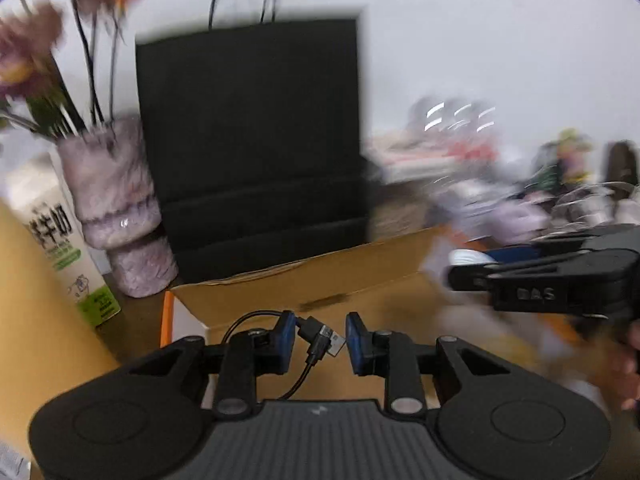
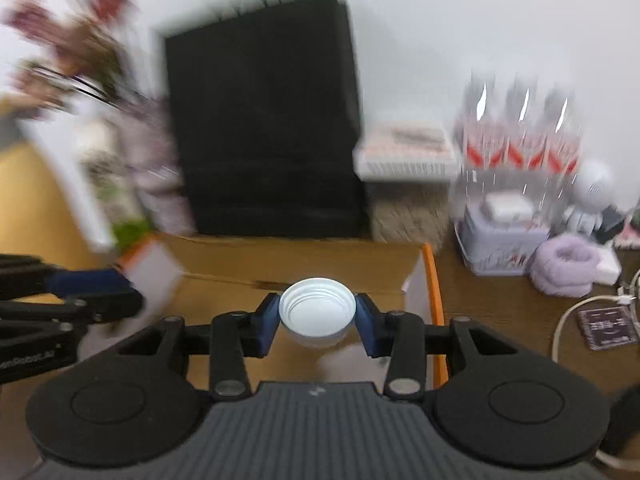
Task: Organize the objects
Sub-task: 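Carry cap and cable over the box and open both tools to drop them, then withdraw both tools from the box back over the table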
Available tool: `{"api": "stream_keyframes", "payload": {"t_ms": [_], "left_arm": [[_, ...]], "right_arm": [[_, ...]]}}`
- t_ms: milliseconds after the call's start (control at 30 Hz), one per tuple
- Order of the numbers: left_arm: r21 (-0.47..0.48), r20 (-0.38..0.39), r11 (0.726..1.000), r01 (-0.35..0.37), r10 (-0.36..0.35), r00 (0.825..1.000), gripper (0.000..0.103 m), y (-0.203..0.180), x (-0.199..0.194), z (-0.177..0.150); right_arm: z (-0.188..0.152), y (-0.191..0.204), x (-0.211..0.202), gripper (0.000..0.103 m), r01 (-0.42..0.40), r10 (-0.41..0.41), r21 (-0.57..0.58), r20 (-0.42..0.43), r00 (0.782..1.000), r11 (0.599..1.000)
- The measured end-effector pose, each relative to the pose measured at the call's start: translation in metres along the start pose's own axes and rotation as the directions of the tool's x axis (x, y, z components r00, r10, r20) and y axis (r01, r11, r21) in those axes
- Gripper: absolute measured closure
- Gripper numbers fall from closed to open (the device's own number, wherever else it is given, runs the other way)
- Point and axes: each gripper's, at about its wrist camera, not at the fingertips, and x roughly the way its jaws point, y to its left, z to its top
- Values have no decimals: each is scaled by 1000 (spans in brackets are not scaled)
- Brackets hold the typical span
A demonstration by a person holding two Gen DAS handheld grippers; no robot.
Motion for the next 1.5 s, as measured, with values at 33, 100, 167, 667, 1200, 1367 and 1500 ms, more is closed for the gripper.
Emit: {"api": "stream_keyframes", "payload": {"t_ms": [33, 100, 167, 667, 1200, 1367, 1500], "left_arm": [[-16, -34, 1000, -25, 25, 999, 77, 7, 24, 7], [-92, -103, 993, -70, 60, 993, 78, 25, 61, 11], [-146, -150, 986, -81, 59, 987, 75, 38, 81, 11], [-113, -39, 988, -102, 98, 994, 36, 34, -15, 21], [-72, 205, 992, 105, -88, 975, 5, -84, -295, -237], [-126, 64, 990, 61, -53, 996, 5, -96, -302, -277], [-189, 59, 981, -41, 53, 997, 6, -92, -297, -269]], "right_arm": [[4, -6, 21, 61, 22, -22, 11, -35, 999, 1000], [8, -17, 55, 60, 76, -72, 38, -89, 993, 996], [8, -22, 73, 47, 111, -105, 45, -105, 989, 993], [22, -7, -6, 3, 92, -92, 10, -16, 996, 996], [-244, 28, -293, 0, -37, 25, 137, 90, 996, 990], [-295, 47, -329, 0, -53, 50, 104, 26, 998, 993], [-296, 53, -336, 0, -72, 70, 62, 44, 997, 995]]}}
